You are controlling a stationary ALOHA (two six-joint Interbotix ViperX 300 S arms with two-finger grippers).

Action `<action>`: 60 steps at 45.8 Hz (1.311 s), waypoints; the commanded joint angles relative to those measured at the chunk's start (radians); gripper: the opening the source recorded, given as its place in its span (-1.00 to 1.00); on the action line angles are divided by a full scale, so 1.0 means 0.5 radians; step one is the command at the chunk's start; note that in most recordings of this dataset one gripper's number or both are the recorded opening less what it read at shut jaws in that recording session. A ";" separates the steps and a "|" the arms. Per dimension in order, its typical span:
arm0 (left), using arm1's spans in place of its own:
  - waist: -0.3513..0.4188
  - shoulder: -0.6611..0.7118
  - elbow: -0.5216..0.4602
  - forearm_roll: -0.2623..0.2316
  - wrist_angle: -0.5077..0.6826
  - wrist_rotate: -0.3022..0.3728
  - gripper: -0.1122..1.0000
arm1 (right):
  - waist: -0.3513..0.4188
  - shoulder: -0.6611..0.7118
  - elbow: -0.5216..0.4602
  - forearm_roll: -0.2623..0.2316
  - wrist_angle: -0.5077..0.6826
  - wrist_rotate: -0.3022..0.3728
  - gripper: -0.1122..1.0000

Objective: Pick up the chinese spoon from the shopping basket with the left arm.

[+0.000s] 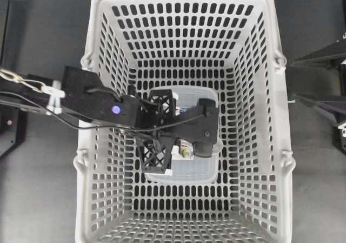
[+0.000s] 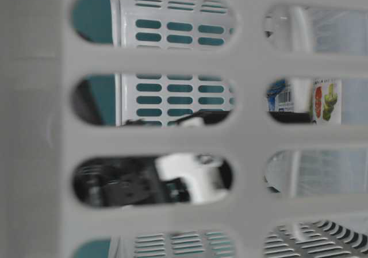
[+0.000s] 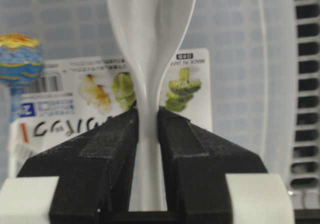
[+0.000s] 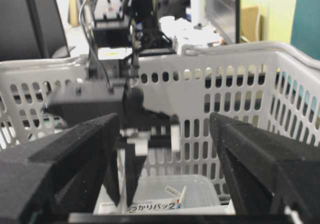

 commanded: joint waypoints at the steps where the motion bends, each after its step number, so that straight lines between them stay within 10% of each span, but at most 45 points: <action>1: 0.012 -0.132 -0.110 0.006 0.055 -0.006 -0.57 | -0.003 0.009 -0.015 0.006 -0.009 0.000 0.47; 29: 0.012 -0.245 -0.838 0.006 0.828 -0.018 -0.58 | -0.003 0.009 -0.012 0.006 -0.012 0.000 0.47; 60: 0.015 -0.215 -0.871 0.006 0.865 -0.015 -0.58 | -0.003 0.009 -0.012 0.006 -0.012 0.000 0.47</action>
